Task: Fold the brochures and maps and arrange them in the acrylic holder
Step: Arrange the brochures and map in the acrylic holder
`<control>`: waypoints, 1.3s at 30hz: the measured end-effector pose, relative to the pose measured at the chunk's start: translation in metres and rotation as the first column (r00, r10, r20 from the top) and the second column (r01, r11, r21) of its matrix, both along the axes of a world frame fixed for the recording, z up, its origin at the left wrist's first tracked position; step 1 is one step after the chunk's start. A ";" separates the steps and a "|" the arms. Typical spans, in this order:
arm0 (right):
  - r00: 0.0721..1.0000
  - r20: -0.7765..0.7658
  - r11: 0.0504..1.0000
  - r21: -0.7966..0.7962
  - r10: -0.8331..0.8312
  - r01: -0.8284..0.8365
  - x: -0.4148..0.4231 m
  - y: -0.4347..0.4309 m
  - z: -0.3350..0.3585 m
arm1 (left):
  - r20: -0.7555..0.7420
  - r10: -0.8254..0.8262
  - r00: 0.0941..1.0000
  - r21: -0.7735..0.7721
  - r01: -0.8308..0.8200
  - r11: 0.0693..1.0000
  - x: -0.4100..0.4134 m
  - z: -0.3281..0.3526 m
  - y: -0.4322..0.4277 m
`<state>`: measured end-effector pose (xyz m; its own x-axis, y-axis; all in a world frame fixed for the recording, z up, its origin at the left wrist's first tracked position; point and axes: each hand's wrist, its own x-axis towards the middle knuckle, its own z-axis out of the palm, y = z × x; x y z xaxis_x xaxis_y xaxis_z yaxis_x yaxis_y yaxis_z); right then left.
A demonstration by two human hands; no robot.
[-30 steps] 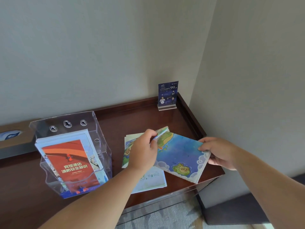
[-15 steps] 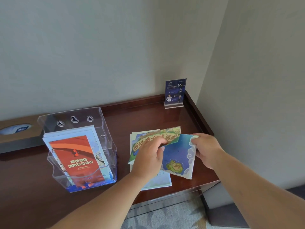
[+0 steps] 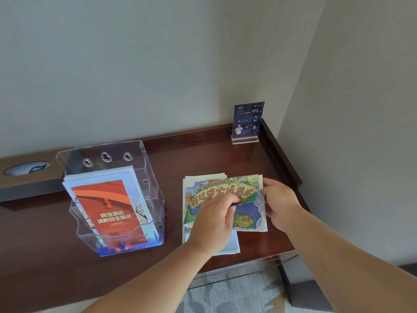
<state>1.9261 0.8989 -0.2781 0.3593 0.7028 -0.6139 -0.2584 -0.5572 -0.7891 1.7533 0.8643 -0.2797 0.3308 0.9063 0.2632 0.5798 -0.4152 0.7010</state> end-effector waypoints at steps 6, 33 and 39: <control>0.992 -0.090 0.996 -0.004 -0.087 0.087 -0.008 0.000 -0.009 | -0.008 -0.052 0.999 -0.024 0.052 0.998 0.005 -0.018 -0.011; 0.900 -0.129 0.836 -0.335 0.416 -0.435 0.002 -0.015 -0.026 | -0.575 0.054 0.816 -0.218 -0.217 0.952 -0.019 -0.071 0.002; 0.899 -0.039 0.833 -0.359 0.436 -0.420 -0.004 -0.011 -0.031 | -0.628 0.059 0.776 -0.206 -0.239 0.949 -0.016 -0.068 0.004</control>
